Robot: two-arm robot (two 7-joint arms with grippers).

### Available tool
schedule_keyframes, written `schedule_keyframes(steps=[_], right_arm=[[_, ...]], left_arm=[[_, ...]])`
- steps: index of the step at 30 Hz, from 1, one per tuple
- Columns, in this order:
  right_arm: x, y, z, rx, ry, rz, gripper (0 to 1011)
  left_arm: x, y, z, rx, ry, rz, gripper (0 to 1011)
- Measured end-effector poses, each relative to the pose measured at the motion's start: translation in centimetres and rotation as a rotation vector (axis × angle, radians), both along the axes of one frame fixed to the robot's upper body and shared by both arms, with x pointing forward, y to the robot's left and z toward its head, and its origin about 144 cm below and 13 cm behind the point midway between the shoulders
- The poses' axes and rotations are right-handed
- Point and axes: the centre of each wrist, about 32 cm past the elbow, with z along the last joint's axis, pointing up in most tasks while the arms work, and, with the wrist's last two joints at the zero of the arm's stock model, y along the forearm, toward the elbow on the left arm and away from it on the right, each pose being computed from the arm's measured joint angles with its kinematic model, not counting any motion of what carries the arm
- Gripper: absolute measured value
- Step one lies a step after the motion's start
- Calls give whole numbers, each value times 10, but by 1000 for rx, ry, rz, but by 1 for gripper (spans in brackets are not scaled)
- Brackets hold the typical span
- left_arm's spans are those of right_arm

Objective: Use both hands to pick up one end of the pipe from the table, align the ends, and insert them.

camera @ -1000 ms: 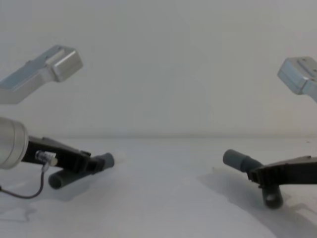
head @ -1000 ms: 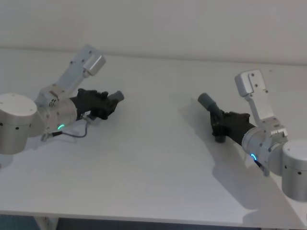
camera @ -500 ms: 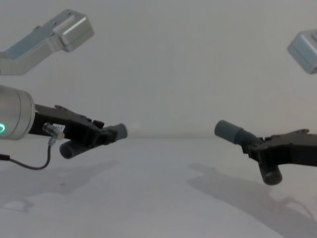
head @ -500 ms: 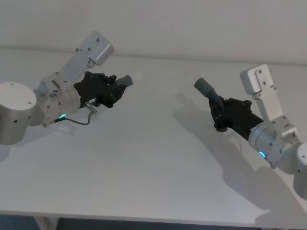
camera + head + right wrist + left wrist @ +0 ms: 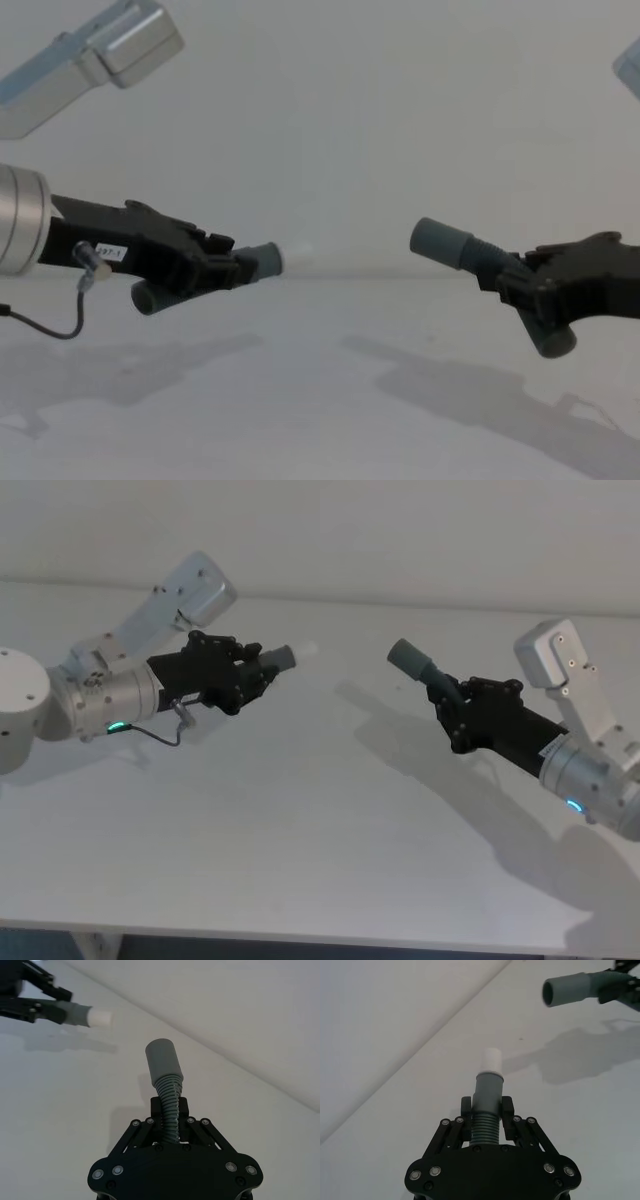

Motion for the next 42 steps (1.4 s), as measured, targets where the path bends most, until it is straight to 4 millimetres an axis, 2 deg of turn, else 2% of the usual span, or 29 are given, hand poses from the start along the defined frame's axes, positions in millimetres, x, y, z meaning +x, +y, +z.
schedule_keyframes(steps=[14, 28, 42], right_arm=[[7, -25, 5, -16, -46, 234, 172], [18, -43, 11, -29, -63, 475, 172], [22, -51, 15, -49, -62, 577, 172]], left_arm=[[4, 17, 3, -5, -12, -162, 340], [6, 22, 3, -9, -11, -254, 340], [5, 23, 4, -7, 9, -329, 340]])
